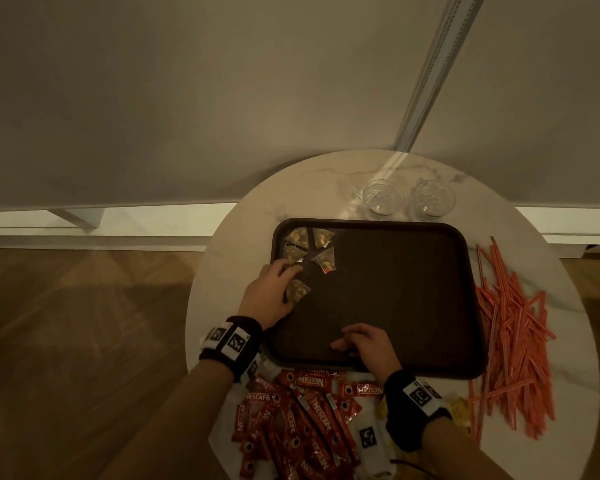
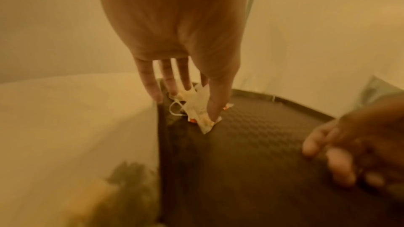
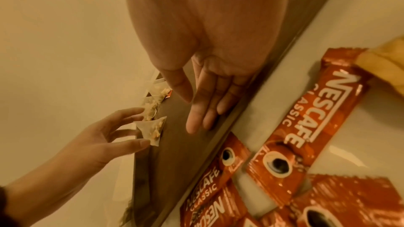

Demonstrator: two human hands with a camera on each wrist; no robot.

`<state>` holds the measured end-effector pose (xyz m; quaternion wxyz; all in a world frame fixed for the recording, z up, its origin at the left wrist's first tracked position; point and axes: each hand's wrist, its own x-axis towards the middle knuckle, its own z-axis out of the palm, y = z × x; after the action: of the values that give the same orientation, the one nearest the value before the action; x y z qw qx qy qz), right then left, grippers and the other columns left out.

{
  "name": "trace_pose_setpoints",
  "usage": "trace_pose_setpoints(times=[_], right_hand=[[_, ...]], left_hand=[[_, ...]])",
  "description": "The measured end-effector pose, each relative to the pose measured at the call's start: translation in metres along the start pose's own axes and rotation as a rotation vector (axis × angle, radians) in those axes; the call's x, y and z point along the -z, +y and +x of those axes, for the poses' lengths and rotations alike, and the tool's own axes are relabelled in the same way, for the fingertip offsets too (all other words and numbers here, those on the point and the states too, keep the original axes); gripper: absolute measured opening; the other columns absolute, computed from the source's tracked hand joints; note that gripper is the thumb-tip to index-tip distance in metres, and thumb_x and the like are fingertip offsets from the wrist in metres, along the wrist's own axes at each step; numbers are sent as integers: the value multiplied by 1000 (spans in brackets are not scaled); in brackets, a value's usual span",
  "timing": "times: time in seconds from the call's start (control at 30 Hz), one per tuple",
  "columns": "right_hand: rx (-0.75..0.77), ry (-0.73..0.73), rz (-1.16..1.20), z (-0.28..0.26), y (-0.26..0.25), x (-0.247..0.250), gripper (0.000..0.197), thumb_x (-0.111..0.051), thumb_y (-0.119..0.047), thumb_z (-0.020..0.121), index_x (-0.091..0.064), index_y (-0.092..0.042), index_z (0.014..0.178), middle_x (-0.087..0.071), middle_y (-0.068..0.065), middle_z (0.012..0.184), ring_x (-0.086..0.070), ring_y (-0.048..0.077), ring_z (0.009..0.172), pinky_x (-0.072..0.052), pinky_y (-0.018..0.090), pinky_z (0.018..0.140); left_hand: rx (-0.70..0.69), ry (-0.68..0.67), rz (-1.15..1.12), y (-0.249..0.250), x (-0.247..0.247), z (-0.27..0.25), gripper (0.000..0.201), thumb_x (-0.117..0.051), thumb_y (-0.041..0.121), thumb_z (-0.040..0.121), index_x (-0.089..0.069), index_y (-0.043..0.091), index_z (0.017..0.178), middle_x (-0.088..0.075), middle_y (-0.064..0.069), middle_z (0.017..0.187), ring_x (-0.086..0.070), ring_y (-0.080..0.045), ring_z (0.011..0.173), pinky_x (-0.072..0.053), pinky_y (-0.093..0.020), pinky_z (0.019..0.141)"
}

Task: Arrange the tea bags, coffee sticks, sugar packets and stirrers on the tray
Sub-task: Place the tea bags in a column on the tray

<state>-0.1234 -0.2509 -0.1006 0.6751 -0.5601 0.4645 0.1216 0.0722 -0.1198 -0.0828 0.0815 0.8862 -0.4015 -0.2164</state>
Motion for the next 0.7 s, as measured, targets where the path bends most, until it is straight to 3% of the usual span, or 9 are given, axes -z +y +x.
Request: trace_pose_setpoints(times=[0.07,0.13,0.27,0.5,0.7], right_hand=[[-8,5,22,0,2,1,17,-43,-5,101,-60,-5,104,-77,4,81,-72,11,82,-47,24,70],[-13,10,47,-1,3,1,17,-43,-5,102,-60,-4,103,-77,4,80,-72,8,79,-47,23,69],[-10,17,61,-1,3,2,15,-45,-7,101,-60,-4,101,-77,7,82,-72,10,82,-48,23,70],[-12,65,86,-1,7,-3,14,-48,-6,99,-61,-2,98,-77,9,80,-73,15,83,-52,26,76],[-10,85,91,-1,7,-3,13,-49,-7,99,-61,-1,98,-77,8,79,-72,14,81,-52,25,75]], left_hand=[[-80,-81,68,-1,0,12,62,-72,27,86,-45,31,141,-40,5,144,-40,-19,128,-46,-34,100],[-131,-115,116,-2,-1,21,49,-70,27,88,-54,31,133,-49,6,134,-44,-16,120,-41,-30,96],[-83,-51,141,-2,-2,31,34,-67,34,89,-62,28,122,-57,5,125,-49,-17,114,-40,-32,92],[4,120,148,-1,-1,35,49,-64,54,87,-58,27,127,-58,5,123,-56,-16,107,-50,-32,81],[-110,11,186,-9,6,30,43,-69,44,86,-61,30,126,-58,9,126,-59,-14,107,-48,-28,81]])
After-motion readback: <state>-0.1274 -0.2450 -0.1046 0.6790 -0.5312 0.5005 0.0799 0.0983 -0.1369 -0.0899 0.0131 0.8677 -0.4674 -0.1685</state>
